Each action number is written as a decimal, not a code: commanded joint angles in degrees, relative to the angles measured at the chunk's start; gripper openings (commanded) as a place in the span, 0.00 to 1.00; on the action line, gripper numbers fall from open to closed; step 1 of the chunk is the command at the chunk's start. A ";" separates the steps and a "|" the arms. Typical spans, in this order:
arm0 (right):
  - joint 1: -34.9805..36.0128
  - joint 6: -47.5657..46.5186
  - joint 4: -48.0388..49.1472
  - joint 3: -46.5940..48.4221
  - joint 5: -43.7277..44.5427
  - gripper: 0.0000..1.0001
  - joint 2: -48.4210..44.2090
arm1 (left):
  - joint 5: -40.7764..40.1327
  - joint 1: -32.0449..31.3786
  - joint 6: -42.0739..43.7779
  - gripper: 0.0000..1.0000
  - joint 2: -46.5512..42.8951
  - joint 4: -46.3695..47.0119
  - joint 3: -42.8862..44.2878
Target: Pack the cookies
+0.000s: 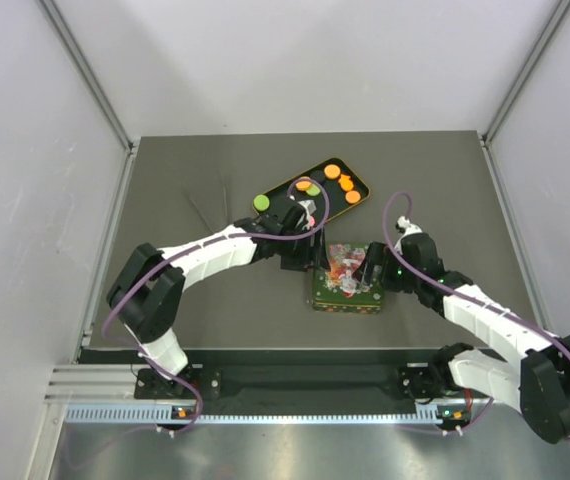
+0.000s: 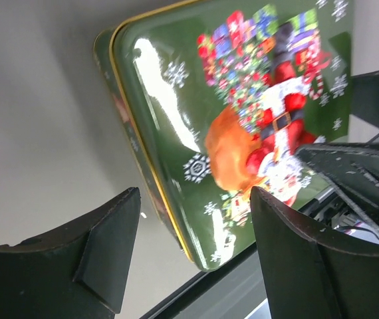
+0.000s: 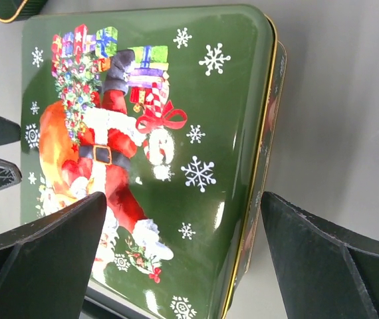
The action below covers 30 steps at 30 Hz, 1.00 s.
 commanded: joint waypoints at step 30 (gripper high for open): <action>3.10 6.92 8.92 -10.20 -6.15 0.70 -1.44 | 2.05 -5.40 -3.13 0.71 1.14 11.10 -8.69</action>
